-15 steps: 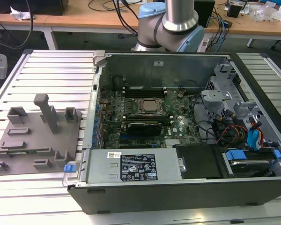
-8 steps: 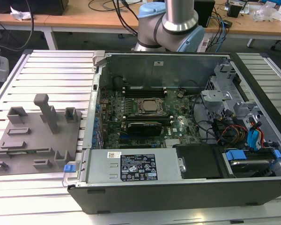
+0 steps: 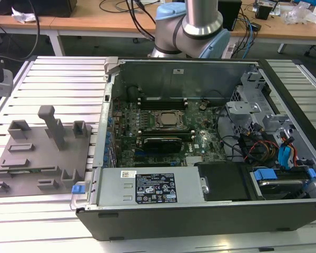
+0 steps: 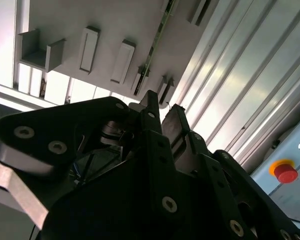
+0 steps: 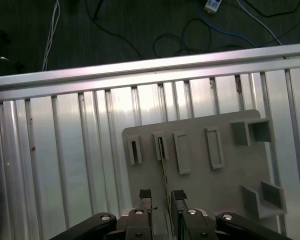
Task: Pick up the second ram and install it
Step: 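Pick up the second ram and move it above second insertion slot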
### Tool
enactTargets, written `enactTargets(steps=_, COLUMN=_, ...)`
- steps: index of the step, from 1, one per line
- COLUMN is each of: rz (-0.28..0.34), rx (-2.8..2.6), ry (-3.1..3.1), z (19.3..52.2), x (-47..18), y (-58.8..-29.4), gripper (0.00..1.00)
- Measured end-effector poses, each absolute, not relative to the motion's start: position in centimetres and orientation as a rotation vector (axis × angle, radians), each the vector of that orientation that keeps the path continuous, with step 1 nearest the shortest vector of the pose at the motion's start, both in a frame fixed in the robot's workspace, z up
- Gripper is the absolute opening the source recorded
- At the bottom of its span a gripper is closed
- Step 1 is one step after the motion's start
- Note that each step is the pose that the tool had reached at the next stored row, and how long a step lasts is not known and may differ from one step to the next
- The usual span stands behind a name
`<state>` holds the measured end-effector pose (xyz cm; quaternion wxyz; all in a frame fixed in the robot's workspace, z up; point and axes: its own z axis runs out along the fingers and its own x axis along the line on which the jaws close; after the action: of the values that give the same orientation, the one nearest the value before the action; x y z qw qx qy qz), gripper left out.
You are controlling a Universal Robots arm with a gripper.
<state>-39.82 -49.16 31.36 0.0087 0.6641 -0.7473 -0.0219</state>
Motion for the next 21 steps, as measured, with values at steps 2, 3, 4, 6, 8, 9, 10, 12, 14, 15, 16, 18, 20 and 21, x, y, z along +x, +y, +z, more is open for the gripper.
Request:
enactTargets(steps=2, rz=-0.068, rx=2.075, ry=-2.335, z=31.1, x=-39.8, y=-49.2, gripper=0.30)
enactTargets(steps=3, rz=-0.068, rx=2.075, ry=-2.335, z=31.0, x=-39.8, y=-49.2, gripper=0.30)
enactTargets(steps=4, rz=-0.068, rx=2.075, ry=-2.335, z=30.9, x=-39.8, y=-49.2, gripper=0.30)
enactTargets(steps=6, rz=-0.068, rx=2.075, ry=-2.335, z=30.7, x=-39.8, y=-49.2, gripper=0.30)
enactTargets(steps=8, rz=-0.068, rx=2.075, ry=-2.335, z=30.5, x=-39.8, y=-49.2, gripper=0.30)
enactTargets(steps=9, rz=-0.068, rx=2.075, ry=-2.335, z=30.5, x=-39.8, y=-49.2, gripper=0.30)
enactTargets(steps=10, rz=-0.068, rx=2.075, ry=-2.335, z=30.4, x=-39.8, y=-49.2, gripper=0.30)
enactTargets(steps=12, rz=-0.068, rx=2.075, ry=-2.335, z=30.2, x=-39.8, y=-49.2, gripper=0.30)
enactTargets(steps=14, rz=-0.068, rx=2.075, ry=-2.335, z=30.1, x=-39.8, y=-49.2, gripper=0.30)
enactTargets(steps=15, rz=-0.068, rx=2.075, ry=-2.335, z=30.0, x=-39.8, y=-49.2, gripper=0.30)
enactTargets(steps=16, rz=-0.068, rx=2.075, ry=-2.335, z=29.9, x=-39.8, y=-49.2, gripper=0.30)
enactTargets(steps=18, rz=-0.068, rx=2.075, ry=-2.335, z=29.8, x=-39.8, y=-49.2, gripper=0.30)
enactTargets(steps=20, rz=-0.068, rx=2.075, ry=-2.335, z=29.7, x=-39.8, y=-49.2, gripper=0.30)
enactTargets(steps=21, rz=-0.068, rx=2.075, ry=-2.335, z=29.6, x=-39.8, y=-49.2, gripper=0.30)
